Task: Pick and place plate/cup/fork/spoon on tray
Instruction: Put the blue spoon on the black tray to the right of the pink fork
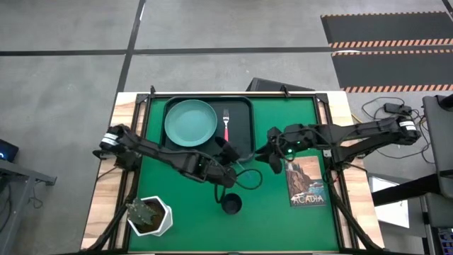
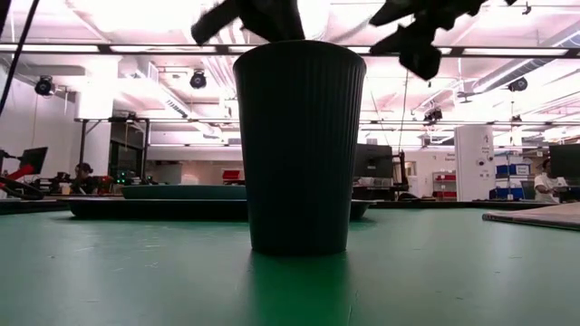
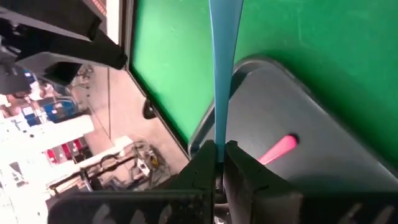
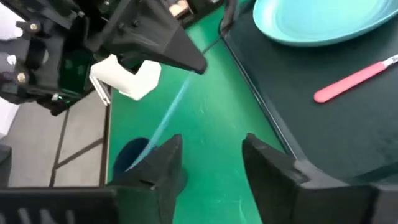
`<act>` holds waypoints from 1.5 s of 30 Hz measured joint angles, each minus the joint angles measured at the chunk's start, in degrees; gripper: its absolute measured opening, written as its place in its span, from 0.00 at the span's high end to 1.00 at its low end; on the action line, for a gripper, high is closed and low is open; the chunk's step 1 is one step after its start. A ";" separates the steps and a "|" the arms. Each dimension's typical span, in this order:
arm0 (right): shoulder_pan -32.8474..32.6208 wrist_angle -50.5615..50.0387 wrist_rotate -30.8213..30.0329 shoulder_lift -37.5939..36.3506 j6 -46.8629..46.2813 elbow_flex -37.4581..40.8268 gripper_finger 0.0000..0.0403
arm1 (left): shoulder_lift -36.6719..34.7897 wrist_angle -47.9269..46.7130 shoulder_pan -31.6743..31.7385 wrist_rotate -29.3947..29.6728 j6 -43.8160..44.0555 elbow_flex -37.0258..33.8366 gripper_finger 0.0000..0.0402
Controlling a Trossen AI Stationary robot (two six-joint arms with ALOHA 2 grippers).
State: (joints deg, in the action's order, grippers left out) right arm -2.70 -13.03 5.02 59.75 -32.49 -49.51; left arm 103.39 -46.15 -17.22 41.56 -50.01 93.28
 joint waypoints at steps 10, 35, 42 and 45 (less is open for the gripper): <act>1.70 4.94 0.15 6.35 -0.74 -0.02 0.51 | 1.60 5.21 1.31 2.95 -6.07 0.00 1.00; 2.48 4.37 7.09 14.21 1.80 -6.36 0.80 | 1.56 9.69 1.88 5.38 -11.91 0.00 1.00; 2.49 3.75 6.96 13.99 2.49 -6.32 0.97 | 1.45 9.64 1.86 5.62 -11.92 0.00 1.00; 2.47 3.80 6.96 13.99 2.94 -6.27 0.98 | 1.43 9.63 1.85 5.72 -11.88 -0.02 0.99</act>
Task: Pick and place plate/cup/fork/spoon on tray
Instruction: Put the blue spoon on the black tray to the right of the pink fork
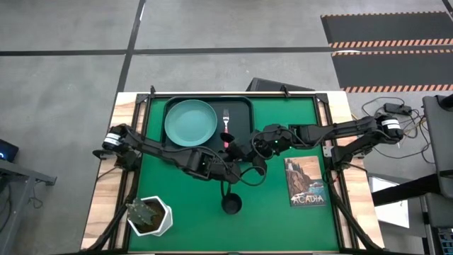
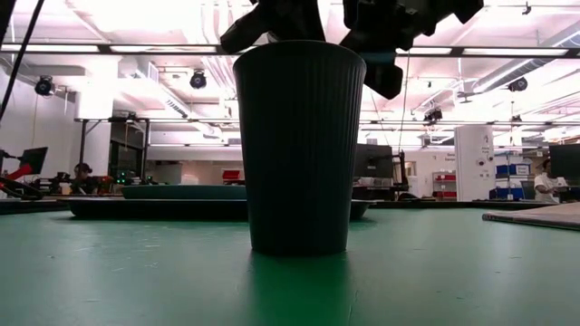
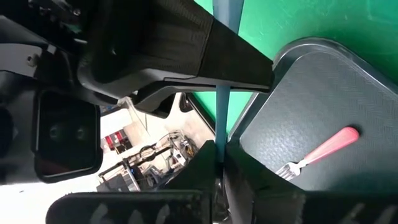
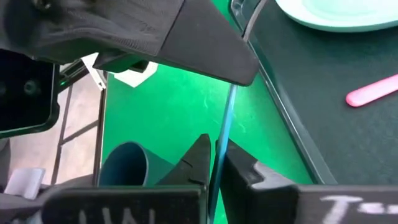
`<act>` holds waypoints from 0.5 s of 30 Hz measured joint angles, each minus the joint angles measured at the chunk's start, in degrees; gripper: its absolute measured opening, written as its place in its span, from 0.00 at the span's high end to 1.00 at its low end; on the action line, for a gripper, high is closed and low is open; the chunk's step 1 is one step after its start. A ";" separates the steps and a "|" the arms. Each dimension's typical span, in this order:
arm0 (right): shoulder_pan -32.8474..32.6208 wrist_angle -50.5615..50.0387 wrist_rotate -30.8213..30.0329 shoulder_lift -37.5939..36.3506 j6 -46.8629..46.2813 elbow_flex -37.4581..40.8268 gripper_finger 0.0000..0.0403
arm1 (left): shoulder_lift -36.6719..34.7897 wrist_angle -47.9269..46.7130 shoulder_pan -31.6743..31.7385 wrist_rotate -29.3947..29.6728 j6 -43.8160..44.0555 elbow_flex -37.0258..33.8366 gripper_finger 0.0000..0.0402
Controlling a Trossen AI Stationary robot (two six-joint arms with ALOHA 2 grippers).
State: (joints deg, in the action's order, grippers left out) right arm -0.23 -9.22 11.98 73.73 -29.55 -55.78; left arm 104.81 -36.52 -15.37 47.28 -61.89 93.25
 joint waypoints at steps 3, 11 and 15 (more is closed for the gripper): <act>0.02 0.72 -0.01 0.00 0.67 0.21 0.98 | 0.00 0.24 -0.05 0.28 0.10 0.00 0.95; 0.00 2.80 0.49 -0.22 0.29 1.99 0.98 | 0.00 0.44 -0.06 0.81 3.06 0.00 0.80; 0.02 3.59 0.49 -0.23 0.17 2.61 0.98 | 0.00 1.32 -0.07 0.84 3.11 0.00 0.74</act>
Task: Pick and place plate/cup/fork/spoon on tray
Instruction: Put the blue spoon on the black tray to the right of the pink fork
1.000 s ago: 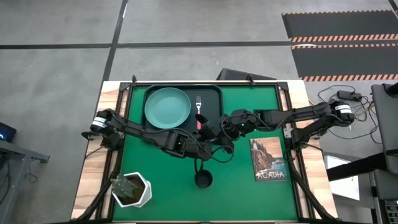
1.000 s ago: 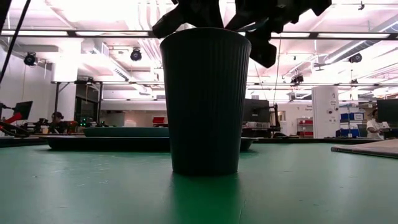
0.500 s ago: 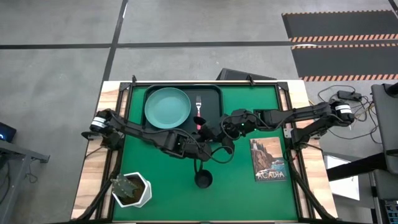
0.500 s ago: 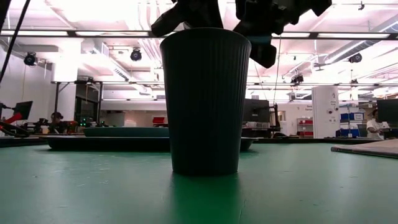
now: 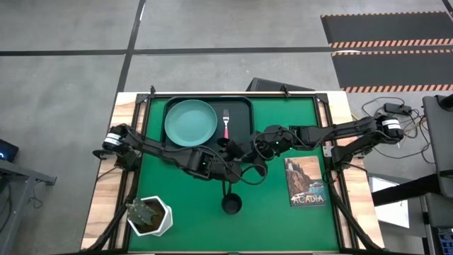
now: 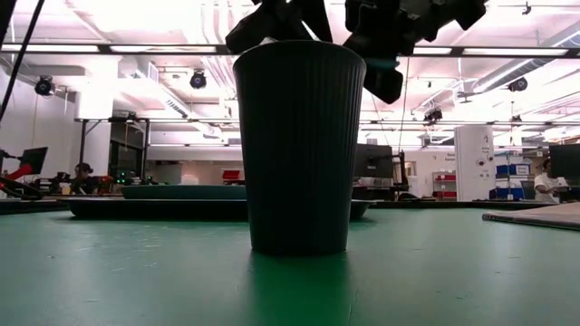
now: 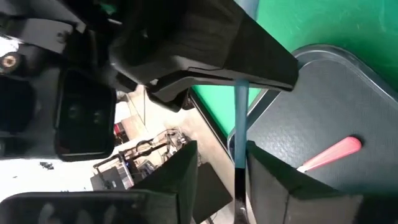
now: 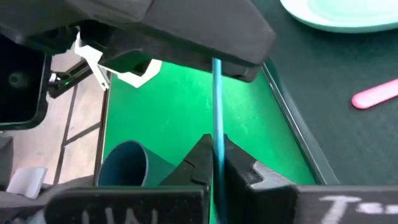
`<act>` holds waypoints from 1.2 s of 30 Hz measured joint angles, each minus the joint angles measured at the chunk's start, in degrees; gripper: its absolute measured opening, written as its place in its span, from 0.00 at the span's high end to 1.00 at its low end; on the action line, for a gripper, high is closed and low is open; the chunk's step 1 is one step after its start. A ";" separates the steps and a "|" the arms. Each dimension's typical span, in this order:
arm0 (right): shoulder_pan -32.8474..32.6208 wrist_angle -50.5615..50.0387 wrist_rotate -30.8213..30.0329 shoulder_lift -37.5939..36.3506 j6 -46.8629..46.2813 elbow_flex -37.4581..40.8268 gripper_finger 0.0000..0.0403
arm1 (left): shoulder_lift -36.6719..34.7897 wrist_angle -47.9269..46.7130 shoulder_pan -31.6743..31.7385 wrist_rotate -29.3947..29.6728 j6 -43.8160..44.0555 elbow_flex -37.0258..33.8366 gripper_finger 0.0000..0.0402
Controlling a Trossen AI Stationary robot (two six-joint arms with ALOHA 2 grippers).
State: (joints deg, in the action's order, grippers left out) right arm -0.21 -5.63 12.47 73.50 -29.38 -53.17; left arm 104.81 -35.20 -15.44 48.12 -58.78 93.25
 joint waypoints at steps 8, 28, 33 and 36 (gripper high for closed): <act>0.34 6.91 -1.63 -0.01 -0.13 2.01 0.98 | 0.00 0.31 -0.04 3.77 0.05 -0.02 0.71; 3.24 28.37 -0.50 -0.03 -1.02 13.41 0.98 | 0.02 -0.06 0.46 4.42 1.01 -1.03 0.98; 3.26 28.70 -0.48 -0.03 -1.25 13.86 0.98 | 0.02 0.03 0.46 3.79 0.10 -1.04 1.00; 3.24 28.68 -0.48 -0.03 -1.18 13.86 0.98 | 0.02 0.17 0.46 3.27 -0.50 -1.22 1.00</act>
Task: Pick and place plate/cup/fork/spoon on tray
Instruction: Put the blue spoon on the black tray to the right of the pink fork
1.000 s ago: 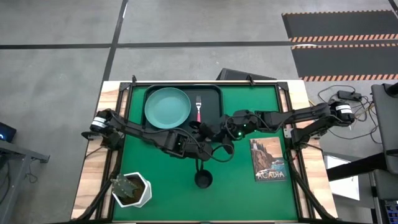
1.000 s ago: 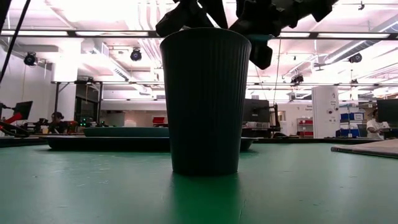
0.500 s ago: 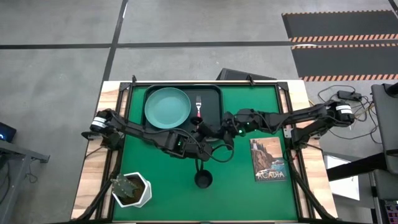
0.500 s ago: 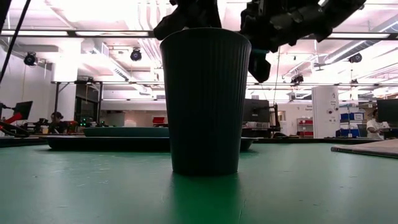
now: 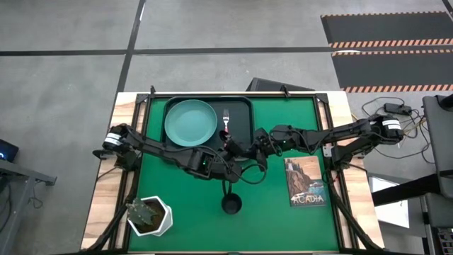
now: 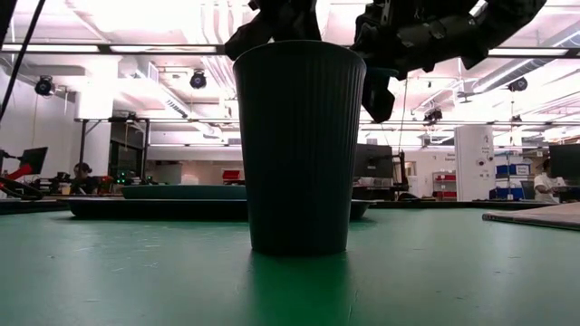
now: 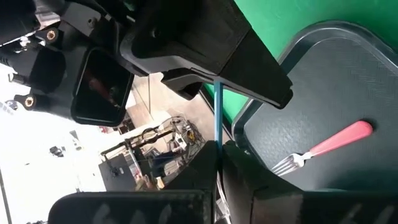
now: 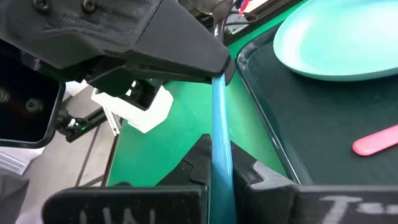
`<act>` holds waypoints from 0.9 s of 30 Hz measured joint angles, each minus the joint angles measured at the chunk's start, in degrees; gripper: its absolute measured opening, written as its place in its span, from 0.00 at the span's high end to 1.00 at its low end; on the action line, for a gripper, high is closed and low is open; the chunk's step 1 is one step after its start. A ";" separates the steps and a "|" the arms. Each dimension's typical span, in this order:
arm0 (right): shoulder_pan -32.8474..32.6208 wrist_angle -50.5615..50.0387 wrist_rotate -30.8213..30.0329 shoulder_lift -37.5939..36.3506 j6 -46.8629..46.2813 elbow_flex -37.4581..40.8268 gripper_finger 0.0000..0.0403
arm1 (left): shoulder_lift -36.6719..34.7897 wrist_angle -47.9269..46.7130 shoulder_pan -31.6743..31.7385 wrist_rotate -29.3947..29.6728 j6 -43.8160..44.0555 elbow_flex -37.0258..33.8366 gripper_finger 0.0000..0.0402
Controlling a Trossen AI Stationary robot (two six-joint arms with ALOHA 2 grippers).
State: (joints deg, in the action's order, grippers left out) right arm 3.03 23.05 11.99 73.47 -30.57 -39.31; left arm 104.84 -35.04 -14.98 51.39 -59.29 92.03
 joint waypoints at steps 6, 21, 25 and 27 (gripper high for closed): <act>0.02 -0.27 1.33 0.00 -1.41 -0.28 0.95 | 0.00 -0.26 -0.02 -1.43 -0.04 -0.86 1.00; 0.42 -0.16 1.03 0.04 -3.23 -0.44 0.71 | 0.09 0.16 -0.22 -1.85 -1.12 -4.50 1.00; 0.39 -0.29 0.17 0.14 -3.46 -0.44 0.77 | 0.09 1.42 -0.28 -1.78 -1.17 -4.42 1.00; 0.39 -0.40 0.09 0.28 -3.52 -0.44 0.79 | 0.09 3.12 -0.28 -1.76 -1.16 -4.42 1.00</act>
State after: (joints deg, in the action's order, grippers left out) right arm 3.42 22.65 12.08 73.76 -34.09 -39.75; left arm 104.92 -31.92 -15.27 49.63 -60.45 87.61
